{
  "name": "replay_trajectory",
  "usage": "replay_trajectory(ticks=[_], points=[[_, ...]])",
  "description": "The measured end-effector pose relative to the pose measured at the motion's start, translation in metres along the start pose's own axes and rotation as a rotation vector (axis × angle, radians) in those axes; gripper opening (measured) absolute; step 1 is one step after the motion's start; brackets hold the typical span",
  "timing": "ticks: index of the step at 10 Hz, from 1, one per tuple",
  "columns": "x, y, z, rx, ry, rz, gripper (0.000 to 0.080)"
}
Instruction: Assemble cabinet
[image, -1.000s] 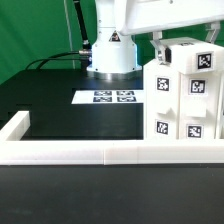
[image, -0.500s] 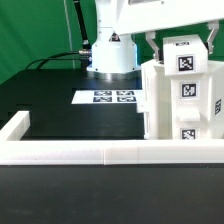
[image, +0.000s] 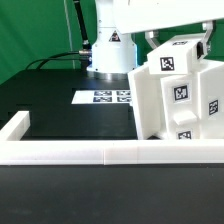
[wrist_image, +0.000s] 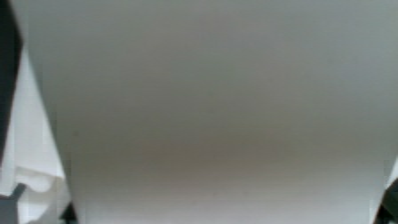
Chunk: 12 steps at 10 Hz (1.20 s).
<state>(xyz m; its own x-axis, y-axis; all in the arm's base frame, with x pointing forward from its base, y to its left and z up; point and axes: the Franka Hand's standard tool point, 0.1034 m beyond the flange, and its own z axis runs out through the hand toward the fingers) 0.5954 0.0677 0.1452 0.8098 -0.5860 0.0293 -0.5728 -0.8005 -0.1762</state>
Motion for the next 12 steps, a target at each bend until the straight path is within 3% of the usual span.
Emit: replay_trajectory(ticks=[5, 10, 12], points=[[-0.01, -0.005, 0.001, 0.056, -0.007, 0.434, 0.055], [-0.013, -0.008, 0.002, 0.067, -0.035, 0.738, 0.055], [-0.022, -0.016, 0.003, 0.073, -0.054, 0.908, 0.055]])
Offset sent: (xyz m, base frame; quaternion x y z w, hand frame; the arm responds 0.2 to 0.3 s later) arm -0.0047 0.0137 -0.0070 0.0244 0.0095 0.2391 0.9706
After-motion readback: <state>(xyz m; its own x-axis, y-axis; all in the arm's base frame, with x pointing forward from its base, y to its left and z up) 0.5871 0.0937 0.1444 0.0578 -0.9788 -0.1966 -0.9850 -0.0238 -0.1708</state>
